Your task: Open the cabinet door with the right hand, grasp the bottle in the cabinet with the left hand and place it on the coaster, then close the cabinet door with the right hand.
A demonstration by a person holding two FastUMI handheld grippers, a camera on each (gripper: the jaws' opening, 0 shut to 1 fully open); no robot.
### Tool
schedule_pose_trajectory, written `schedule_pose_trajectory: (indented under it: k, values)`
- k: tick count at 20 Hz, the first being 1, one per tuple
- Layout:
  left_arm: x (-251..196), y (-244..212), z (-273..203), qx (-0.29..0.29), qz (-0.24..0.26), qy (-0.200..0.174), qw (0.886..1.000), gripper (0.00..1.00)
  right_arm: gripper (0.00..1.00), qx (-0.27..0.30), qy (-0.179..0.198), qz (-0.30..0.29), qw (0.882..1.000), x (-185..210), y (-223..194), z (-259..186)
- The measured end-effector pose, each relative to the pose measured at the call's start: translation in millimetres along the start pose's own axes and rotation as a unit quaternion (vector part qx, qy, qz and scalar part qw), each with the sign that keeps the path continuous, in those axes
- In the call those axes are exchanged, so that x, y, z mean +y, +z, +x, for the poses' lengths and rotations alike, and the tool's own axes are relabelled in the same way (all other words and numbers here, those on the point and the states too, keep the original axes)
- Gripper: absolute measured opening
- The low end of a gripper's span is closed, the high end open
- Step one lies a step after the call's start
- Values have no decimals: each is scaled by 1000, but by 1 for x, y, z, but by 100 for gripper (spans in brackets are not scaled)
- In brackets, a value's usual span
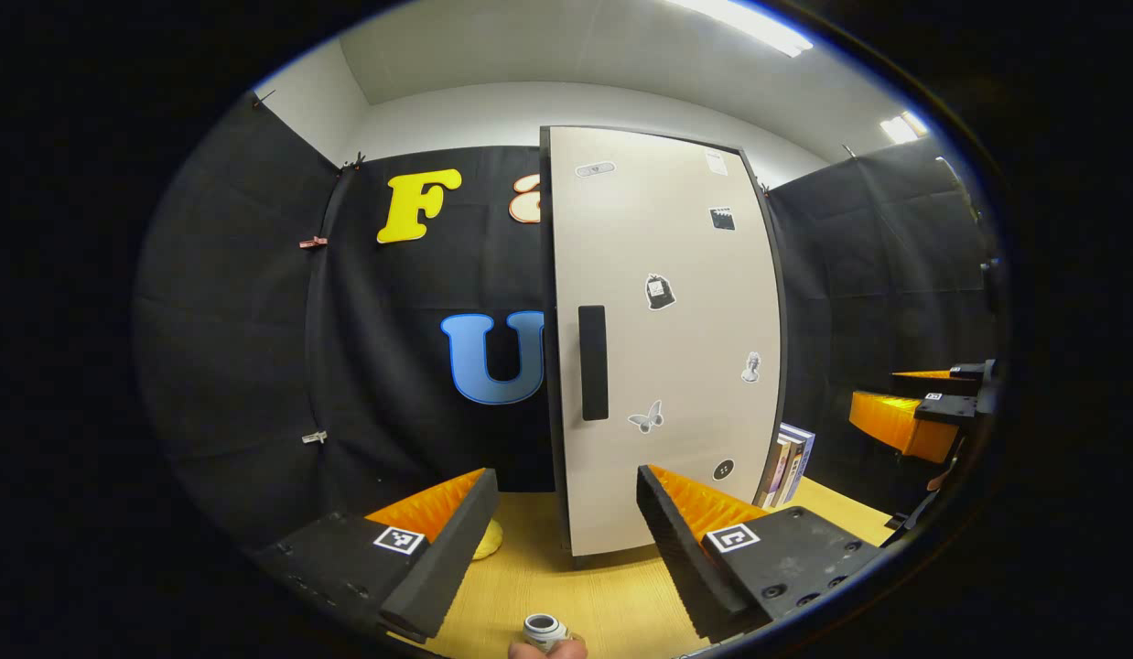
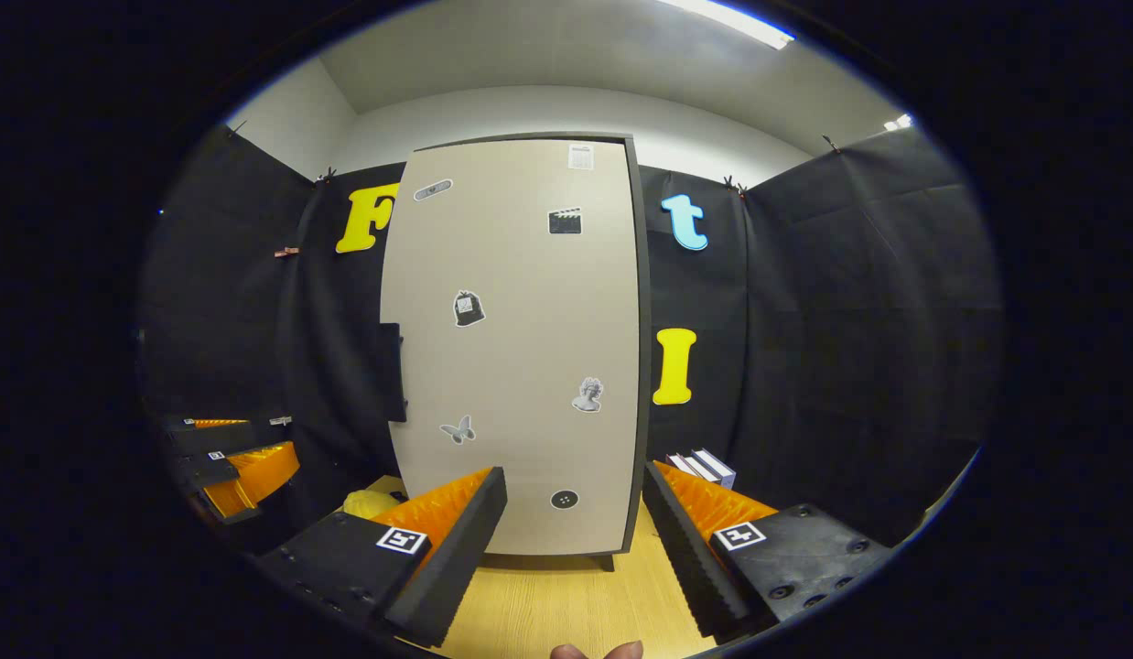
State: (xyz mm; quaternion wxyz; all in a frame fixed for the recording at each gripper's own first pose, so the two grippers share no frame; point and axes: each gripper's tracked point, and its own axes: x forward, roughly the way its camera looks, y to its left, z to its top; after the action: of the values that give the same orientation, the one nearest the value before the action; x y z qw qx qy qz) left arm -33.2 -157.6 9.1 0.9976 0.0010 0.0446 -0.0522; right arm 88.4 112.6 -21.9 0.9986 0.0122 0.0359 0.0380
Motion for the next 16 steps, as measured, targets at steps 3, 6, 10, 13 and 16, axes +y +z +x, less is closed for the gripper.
schedule_pose_trajectory:
  k: [3, 6, 10, 13, 16]
  values:
    - [-3, 2, 0, -1, 0, 0, 1000, 96, 97, 0, 1, -1, 1000, -1, 0, 1]
    - [-7, 3, -1, -2, 2, -1, 1000, 95, 98, 0, 3, 1, 1000, -1, 0, 0]
    - [-14, 4, 3, -1, 10, -4, 1000, 96, 98, -2, 0, 5, 1000, -3, 0, 2]
    - [-17, 3, 14, -1, 22, -8, 1000, 94, 98, -6, -9, 7, 1000, -4, 0, 7]
    - [-26, 3, 25, -9, 7, -10, 1000, 96, 98, -7, -9, 2, 1000, -9, -1, 9]
